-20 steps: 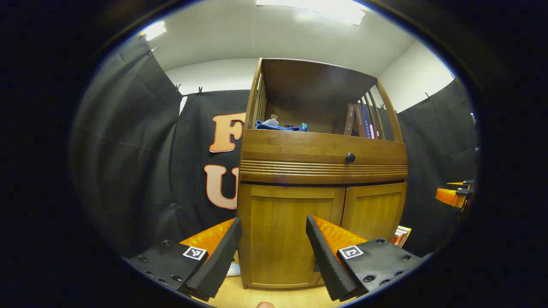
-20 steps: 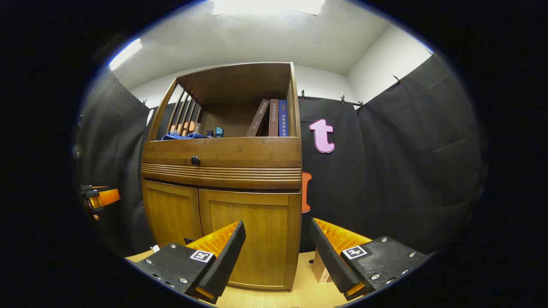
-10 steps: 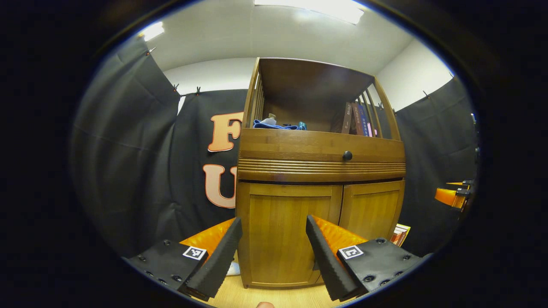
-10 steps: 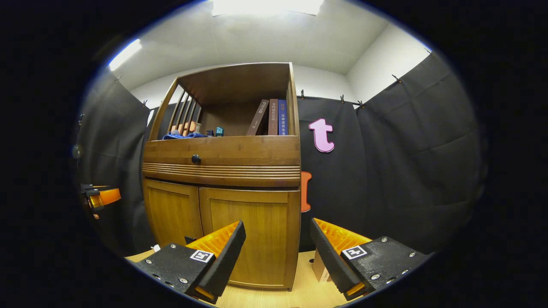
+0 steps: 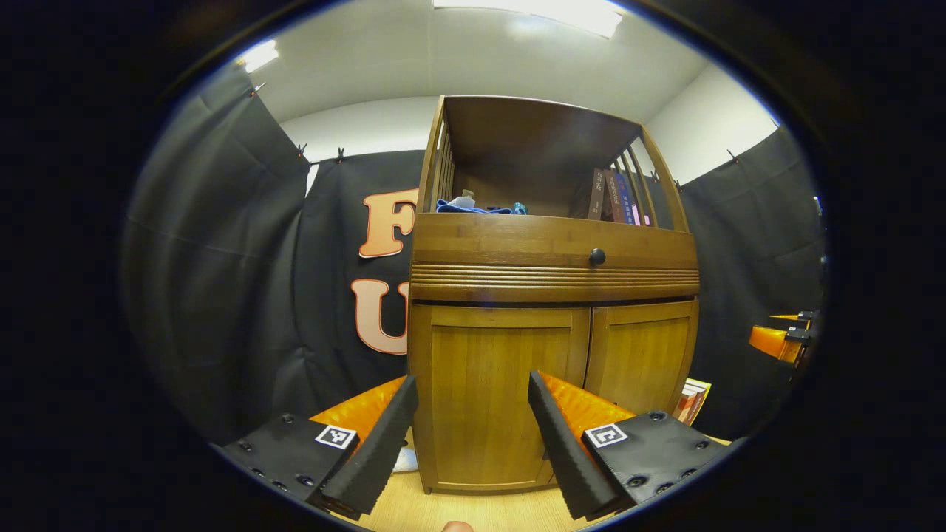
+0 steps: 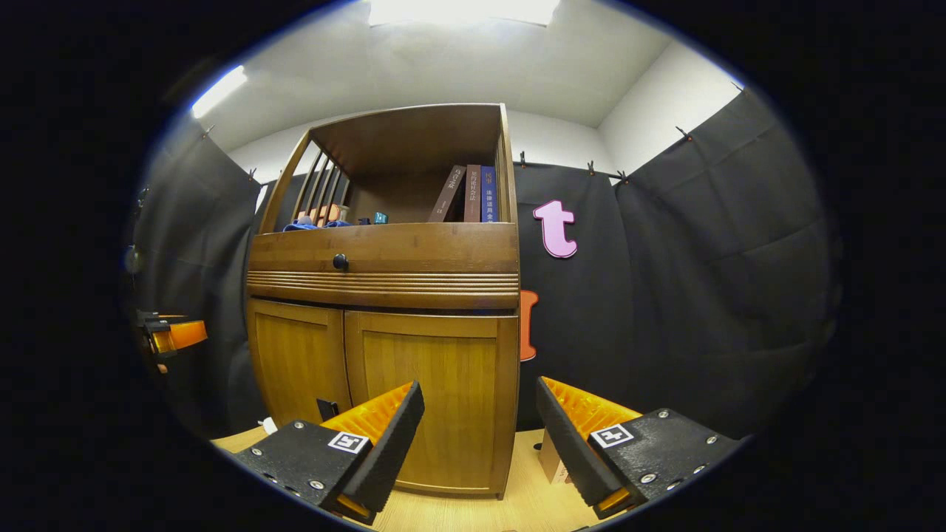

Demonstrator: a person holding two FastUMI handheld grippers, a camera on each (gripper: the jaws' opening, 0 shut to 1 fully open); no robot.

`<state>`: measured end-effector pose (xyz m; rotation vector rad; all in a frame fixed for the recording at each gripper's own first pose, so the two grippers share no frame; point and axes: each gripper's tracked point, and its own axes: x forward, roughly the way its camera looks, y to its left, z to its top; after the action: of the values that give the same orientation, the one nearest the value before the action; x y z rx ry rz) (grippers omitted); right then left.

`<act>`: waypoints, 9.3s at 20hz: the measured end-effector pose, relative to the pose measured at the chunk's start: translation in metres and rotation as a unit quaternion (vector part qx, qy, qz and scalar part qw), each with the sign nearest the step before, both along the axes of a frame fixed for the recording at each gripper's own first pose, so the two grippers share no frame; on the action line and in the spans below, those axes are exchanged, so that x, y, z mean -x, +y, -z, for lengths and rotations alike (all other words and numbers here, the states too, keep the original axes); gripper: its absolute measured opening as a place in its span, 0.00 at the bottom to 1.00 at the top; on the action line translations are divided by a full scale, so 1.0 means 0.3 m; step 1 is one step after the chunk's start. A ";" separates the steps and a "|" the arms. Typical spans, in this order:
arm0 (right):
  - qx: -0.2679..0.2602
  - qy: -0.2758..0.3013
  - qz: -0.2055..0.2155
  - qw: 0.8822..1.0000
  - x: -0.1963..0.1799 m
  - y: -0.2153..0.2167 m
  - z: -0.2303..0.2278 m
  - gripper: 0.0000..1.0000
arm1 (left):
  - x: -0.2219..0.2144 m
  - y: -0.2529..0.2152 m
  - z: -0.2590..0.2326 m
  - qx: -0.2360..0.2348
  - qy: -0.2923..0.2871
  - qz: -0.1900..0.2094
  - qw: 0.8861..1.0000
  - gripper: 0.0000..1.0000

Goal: Open the right door of the double-door shoe cabinet with the right hand, and open the left door with the left hand.

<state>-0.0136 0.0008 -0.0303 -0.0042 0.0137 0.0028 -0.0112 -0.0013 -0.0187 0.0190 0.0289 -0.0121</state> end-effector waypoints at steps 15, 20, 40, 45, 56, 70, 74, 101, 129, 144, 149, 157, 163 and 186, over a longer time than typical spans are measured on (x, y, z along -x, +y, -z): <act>-0.023 0.053 -0.037 0.998 -0.111 0.191 0.408 0.94 | 0.037 0.007 0.045 -0.006 -0.004 0.003 1.000 0.96; -0.034 0.075 -0.060 0.995 -0.191 0.334 0.555 0.94 | 0.031 0.045 0.070 -0.008 0.005 -0.014 1.000 0.94; -0.061 0.110 -0.094 0.988 -0.433 0.647 0.772 0.64 | -0.008 0.107 0.113 -0.008 0.011 -0.018 1.000 0.94; -0.067 0.114 -0.082 0.988 -0.474 0.662 0.787 0.47 | -0.026 0.117 0.139 -0.003 0.015 -0.015 1.000 0.96; -0.051 0.124 -0.097 0.986 -0.424 0.648 0.789 0.27 | -0.003 0.148 0.137 0.005 0.012 -0.027 1.000 0.96; -0.045 0.094 -0.118 0.988 -0.177 0.550 0.728 0.25 | 0.084 0.180 0.147 0.004 0.017 -0.037 0.999 0.94; -0.042 0.085 -0.120 0.988 -0.095 0.496 0.712 0.25 | 0.096 0.155 0.157 0.007 0.020 -0.029 0.999 0.94; -0.015 0.081 -0.009 0.997 0.239 -0.155 0.626 0.03 | 0.165 -0.154 0.099 -0.002 0.009 0.034 0.999 0.94; -0.061 0.082 -0.082 0.991 0.202 -0.411 0.653 0.02 | 0.162 -0.291 0.096 -0.011 0.010 0.046 0.999 0.96; -0.042 0.058 0.031 0.997 0.341 -0.493 0.457 0.32 | 0.051 -0.295 0.223 -0.007 0.030 0.042 0.999 0.94; -0.008 0.044 0.053 0.998 0.360 -0.481 0.399 0.74 | -0.013 -0.377 0.313 -0.015 0.040 0.057 0.997 0.94; -0.002 0.032 0.079 0.996 0.333 -0.512 0.387 0.97 | -0.183 -0.447 0.525 -0.047 0.058 0.054 0.996 0.94; 0.003 0.034 0.083 0.996 0.325 -0.513 0.393 0.92 | -0.316 -0.434 0.665 -0.038 0.086 0.041 0.995 0.97; -0.012 0.031 0.117 0.993 0.341 -0.581 0.422 0.92 | -0.426 -0.425 0.774 -0.010 0.099 0.049 0.994 0.35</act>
<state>-0.1160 -0.1736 -0.1569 0.0223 0.0770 -0.2317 0.1167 -0.1289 -0.2509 0.0387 0.2273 -0.1112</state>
